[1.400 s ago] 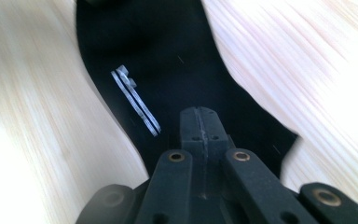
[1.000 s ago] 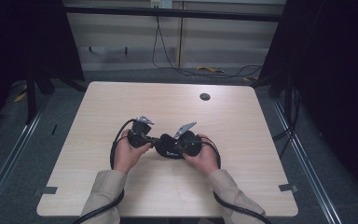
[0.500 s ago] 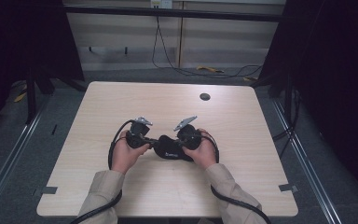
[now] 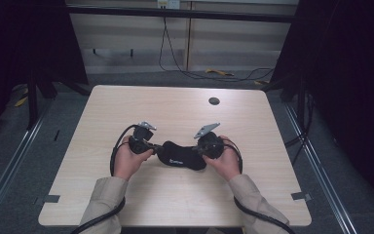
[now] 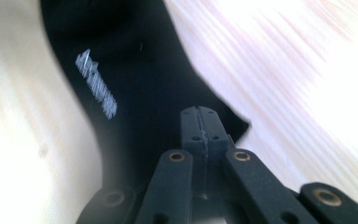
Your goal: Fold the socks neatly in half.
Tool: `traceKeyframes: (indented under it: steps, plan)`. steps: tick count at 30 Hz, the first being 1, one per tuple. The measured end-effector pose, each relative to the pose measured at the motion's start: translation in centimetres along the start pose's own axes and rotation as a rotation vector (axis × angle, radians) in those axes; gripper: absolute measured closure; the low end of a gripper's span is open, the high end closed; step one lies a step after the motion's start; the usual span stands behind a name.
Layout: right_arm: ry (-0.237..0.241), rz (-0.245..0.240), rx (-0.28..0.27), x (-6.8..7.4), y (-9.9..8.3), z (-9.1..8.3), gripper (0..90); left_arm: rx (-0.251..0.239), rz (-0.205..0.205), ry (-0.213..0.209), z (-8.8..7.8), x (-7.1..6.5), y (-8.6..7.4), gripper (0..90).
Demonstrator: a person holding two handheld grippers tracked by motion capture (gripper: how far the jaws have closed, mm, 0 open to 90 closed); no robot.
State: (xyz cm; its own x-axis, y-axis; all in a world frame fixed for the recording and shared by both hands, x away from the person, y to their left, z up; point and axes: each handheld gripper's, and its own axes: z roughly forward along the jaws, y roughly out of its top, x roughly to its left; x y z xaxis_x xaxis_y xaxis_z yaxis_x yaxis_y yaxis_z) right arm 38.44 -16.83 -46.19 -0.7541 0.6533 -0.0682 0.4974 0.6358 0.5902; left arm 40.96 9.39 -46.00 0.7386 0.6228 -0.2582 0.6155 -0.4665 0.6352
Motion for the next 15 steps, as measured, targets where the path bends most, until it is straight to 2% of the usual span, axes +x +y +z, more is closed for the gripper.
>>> traceKeyframes:
  steps: [4,9,11,12,15]
  plan:
    - [0.008,-0.011,0.012,0.0,-1.4,-1.1,90.0,0.007,0.005,0.000,-0.2,-0.1,0.3,84.6]
    - [0.012,0.016,0.052,-0.3,-3.1,-0.2,90.0,0.007,0.010,-0.008,-0.3,-0.8,1.0,84.6]
    - [0.019,0.037,0.040,-0.3,-3.3,-0.1,90.0,0.002,0.006,-0.008,-0.2,-1.3,1.4,84.6]
    - [0.016,0.035,0.041,-0.3,-3.3,-0.1,90.0,0.007,0.022,-0.013,-0.1,-1.5,1.6,84.6]
    - [0.014,0.029,0.048,-0.2,-3.2,0.0,90.0,-0.005,0.030,-0.025,0.2,-2.3,2.2,84.6]
